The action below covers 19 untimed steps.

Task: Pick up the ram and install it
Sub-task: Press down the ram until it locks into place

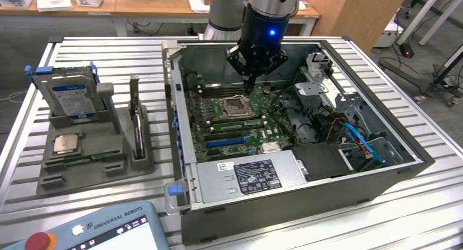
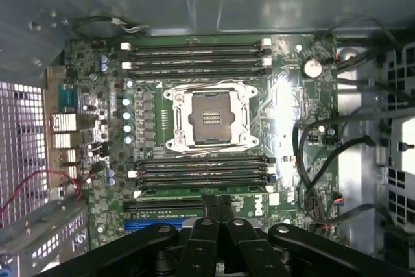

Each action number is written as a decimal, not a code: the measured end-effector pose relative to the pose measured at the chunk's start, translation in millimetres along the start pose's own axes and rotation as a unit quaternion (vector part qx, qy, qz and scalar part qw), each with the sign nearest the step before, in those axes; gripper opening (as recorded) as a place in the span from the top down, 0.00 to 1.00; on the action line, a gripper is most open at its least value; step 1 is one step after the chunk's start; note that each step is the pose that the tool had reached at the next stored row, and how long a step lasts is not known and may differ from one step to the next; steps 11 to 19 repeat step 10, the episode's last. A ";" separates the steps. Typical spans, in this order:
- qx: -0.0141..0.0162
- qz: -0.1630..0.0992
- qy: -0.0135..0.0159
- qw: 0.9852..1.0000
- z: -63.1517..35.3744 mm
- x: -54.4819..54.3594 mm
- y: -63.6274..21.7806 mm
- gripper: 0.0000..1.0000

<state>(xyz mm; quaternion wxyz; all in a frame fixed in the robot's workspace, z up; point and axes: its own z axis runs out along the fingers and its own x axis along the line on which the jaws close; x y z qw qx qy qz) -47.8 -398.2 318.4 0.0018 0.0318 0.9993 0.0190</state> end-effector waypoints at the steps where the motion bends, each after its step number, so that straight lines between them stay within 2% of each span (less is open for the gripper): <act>1: 0.000 0.005 0.000 1.000 0.0 0.0 0.0 0.90; 5: 0.000 0.018 -0.001 1.000 0.0 0.0 0.2 0.90; 19: 0.000 0.018 -0.001 1.000 0.0 0.0 0.2 0.90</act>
